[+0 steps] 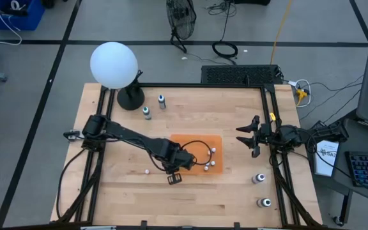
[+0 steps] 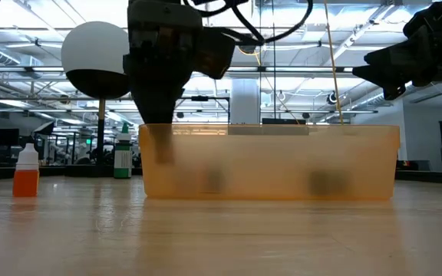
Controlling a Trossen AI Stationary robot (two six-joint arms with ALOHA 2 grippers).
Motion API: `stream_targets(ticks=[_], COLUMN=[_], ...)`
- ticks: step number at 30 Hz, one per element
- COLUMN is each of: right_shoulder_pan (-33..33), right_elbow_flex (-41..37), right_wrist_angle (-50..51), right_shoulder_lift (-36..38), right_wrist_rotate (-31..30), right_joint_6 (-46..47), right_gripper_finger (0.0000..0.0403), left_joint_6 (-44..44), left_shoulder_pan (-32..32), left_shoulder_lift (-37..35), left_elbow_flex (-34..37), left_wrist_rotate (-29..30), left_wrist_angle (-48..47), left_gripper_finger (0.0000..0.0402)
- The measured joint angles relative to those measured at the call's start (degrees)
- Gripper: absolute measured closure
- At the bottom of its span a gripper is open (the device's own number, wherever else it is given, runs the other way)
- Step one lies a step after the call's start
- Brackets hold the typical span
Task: Pick & Place food coloring
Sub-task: Put the small pink food coloring bottle into the container
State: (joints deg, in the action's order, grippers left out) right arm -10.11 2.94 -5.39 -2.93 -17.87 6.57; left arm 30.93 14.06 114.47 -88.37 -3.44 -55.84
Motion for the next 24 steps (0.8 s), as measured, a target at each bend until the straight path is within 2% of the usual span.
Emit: stream_targets(ticks=[17,24], right_shoulder_pan=[0.0,0.0], right_elbow_flex=[0.02,0.01], right_wrist_angle=[-0.2,-0.02], right_shoulder_lift=[-0.06,-0.12], right_wrist_rotate=[0.0,0.0], right_joint_6=[-0.02,0.0], right_gripper_finger=[0.0226,0.0223], left_joint_6=[-0.9,-0.82], left_shoulder_pan=[-0.96,-1.01], left_shoulder_lift=[3.65,3.2], left_elbow_flex=[0.01,0.03], left_wrist_rotate=[-1.55,-1.68], left_wrist_angle=[0.39,1.77], left_gripper_finger=[0.0341,0.0259])
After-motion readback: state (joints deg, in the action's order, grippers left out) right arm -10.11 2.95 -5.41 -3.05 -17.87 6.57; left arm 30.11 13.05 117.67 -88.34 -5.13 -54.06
